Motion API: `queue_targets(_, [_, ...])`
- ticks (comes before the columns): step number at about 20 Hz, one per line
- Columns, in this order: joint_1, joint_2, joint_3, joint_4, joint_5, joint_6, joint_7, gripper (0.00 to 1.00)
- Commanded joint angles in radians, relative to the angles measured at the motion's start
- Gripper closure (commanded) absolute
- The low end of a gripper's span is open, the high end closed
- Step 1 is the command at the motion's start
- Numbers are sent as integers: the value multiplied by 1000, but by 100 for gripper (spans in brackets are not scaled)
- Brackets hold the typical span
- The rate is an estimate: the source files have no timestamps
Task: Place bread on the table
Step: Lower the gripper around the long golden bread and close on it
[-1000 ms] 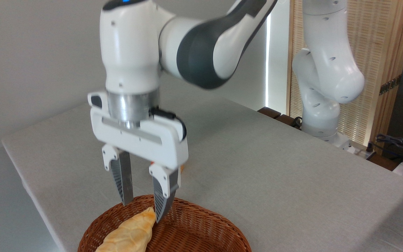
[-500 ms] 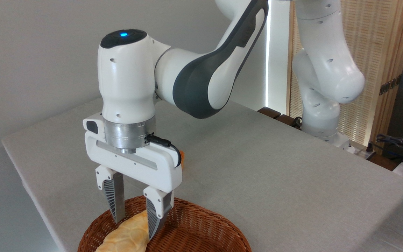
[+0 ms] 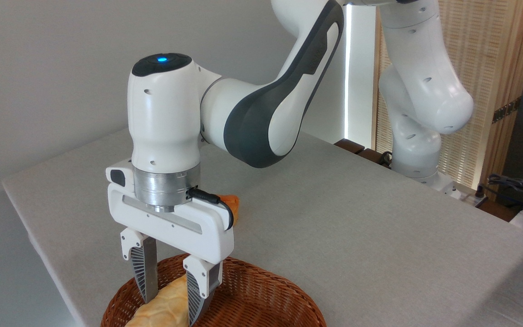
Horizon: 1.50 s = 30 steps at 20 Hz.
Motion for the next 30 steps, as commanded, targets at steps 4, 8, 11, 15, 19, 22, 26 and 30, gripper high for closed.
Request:
queue_targets(4, [3, 26, 2, 7, -18, 43, -2, 0])
queue_targets(8, [3, 31, -4, 7, -18, 45, 0, 0])
queue_targets(11, [3, 40, -12, 8, -19, 45, -2, 0])
queue_targets(15, [1, 38, -12, 8, -34, 45, -5, 0])
queue_targets(19, [1, 38, -12, 7, -29, 43, 7, 0])
queue_targets(22, [1, 38, -12, 7, -15, 43, 10, 25])
queue_targets(26, [3, 38, -12, 7, -16, 43, 9, 57])
queue_targets(30, [1, 38, -12, 7, -16, 43, 9, 57])
